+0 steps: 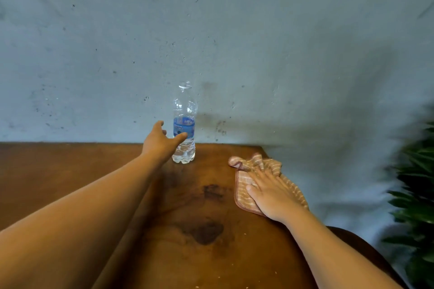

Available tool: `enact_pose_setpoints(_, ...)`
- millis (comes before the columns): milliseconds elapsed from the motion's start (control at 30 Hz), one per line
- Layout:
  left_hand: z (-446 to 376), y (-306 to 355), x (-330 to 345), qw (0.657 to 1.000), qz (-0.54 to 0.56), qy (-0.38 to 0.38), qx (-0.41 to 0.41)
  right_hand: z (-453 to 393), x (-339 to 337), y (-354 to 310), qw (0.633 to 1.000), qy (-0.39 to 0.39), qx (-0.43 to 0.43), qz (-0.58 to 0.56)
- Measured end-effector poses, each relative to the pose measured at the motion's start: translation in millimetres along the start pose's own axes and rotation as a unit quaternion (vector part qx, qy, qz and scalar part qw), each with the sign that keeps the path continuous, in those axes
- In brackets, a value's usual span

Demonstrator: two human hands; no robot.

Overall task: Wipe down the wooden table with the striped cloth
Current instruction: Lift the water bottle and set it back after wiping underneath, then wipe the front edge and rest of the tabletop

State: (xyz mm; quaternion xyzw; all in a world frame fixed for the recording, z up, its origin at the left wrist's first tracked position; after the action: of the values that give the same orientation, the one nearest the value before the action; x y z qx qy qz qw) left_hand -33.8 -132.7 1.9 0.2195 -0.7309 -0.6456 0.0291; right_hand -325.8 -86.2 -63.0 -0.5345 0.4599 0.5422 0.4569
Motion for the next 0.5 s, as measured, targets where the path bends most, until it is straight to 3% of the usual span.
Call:
enact_pose_setpoints(100, 30.2, -11.9, -39.4, 0.998, -0.068, 0.010, 0.007, 31.4, -0.1, -0.1, 1.000, -0.008, 0.006, -0.001)
enact_pose_setpoints(367, 114.1, -45.0, -173.0, 0.972, -0.224, -0.061, 0.020, 112.3, -6.6, -12.3, 0.999, -0.031, 0.034, 0.019)
enact_pose_setpoints(500, 135.9, -64.0, -240.4, 0.926, -0.368, -0.076, 0.036, 127.5, -1.4, -18.6, 0.997, -0.033, 0.062, 0.008)
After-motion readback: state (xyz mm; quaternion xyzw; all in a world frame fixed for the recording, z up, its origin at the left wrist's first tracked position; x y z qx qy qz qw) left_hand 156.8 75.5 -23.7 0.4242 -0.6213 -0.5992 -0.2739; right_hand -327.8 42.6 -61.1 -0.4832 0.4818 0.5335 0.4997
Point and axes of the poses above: each hand's wrist, its own z-axis away from the middle knuckle, its own x-axis out of the palm, y = z × x, the point moved 2 cm from there along -z, towards the middle knuckle, and after that the axes turned 13 degrees about z, right-handed, at the moved point
